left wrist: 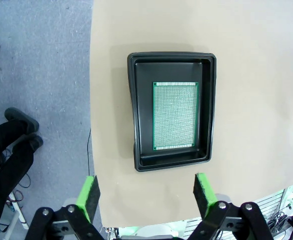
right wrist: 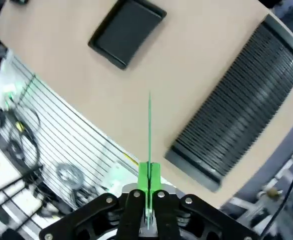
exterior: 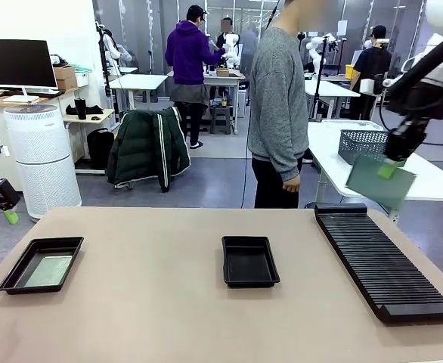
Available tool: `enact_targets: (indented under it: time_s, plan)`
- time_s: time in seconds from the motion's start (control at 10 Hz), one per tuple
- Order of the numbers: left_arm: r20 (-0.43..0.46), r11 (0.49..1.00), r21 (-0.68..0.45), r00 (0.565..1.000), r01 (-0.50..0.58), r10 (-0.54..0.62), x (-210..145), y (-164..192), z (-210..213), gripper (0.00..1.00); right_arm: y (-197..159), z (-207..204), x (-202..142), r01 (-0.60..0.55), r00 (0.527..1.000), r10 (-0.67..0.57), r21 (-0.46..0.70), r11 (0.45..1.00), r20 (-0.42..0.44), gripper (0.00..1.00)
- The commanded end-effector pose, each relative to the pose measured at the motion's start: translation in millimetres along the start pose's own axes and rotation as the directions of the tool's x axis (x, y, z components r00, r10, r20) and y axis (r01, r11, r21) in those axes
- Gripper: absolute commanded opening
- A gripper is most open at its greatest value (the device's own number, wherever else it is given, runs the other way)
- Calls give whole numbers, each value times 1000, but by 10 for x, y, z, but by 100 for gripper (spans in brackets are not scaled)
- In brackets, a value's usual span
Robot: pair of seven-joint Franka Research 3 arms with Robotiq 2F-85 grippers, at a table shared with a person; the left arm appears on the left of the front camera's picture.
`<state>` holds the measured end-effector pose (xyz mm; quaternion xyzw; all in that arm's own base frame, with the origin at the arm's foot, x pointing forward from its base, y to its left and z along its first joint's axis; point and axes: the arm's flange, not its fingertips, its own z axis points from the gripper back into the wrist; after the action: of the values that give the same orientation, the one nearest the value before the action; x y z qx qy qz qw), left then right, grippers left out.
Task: Inspect and transfer BCBs to ESD trays.
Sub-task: Pick up the Blank PCB from the PCB Rack and place it in the right ESD tray.
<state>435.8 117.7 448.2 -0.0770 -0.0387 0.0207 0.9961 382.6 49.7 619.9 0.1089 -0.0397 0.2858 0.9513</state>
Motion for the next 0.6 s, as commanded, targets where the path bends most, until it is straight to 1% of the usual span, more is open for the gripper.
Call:
enact_targets:
  time_s: [0.0,0.1,0.3,0.4,0.5]
  plan:
    - [14,1000,-2,1000,3,-3,-3,18,-23,100,299,-248,99,203,972,-207,44,978,115,2]
    - [14,1000,-2,1000,3,-3,-3,18,-23,100,437,-385,166,294,946,-298,46,955,130,2]
    - [14,1000,-2,1000,3,-3,-3,18,-23,100,680,-676,329,424,883,-431,79,902,185,2]
    - [14,1000,-2,1000,3,-3,-3,18,-23,100,761,-869,439,477,847,-496,138,868,193,2]
    - [14,1000,-2,1000,3,-3,-3,18,-23,100,811,-986,501,501,824,-529,177,847,202,2]
